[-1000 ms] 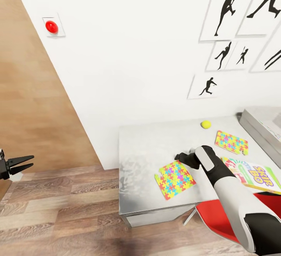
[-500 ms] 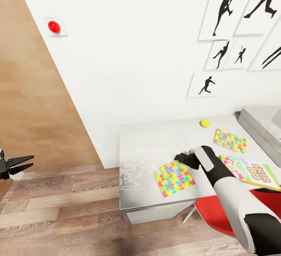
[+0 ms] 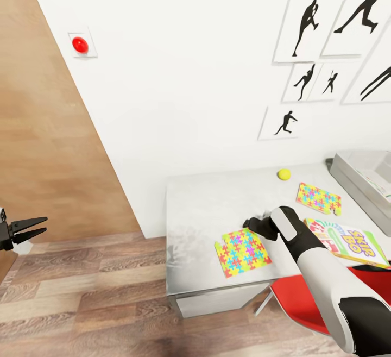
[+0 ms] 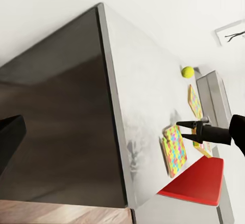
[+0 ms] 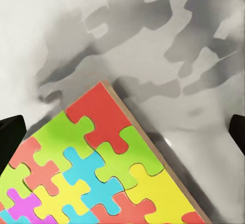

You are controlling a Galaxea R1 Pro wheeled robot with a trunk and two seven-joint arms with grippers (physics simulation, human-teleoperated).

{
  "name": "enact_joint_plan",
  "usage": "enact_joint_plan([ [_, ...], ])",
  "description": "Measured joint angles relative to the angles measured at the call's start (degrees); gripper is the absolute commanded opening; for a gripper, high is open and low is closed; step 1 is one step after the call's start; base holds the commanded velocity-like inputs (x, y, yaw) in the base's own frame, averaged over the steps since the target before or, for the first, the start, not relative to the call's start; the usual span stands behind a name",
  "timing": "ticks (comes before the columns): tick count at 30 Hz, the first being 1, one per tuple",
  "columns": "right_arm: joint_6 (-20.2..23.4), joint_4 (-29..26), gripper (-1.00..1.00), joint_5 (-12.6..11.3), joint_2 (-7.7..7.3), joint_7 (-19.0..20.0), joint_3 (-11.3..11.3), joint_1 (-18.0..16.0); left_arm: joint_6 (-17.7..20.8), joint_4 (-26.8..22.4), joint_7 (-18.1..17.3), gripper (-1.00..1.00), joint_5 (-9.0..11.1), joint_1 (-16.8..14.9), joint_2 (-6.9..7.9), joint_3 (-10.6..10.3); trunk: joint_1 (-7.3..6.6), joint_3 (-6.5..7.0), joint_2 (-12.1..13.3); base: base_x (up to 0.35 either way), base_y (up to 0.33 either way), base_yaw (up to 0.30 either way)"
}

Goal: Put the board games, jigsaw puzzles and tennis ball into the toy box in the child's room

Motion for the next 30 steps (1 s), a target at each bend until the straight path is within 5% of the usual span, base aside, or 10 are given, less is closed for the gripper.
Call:
enact_joint_plan([
  [30, 0.08, -0.53, 1.00, 0.12, -0.07, 2.58, 0.02, 1.21, -0.01, 0.00, 0.00, 1.00, 0.00, -0.02, 0.00, 0.03, 0.00, 2.78, 0.00, 0.000, 0.000, 0.000],
])
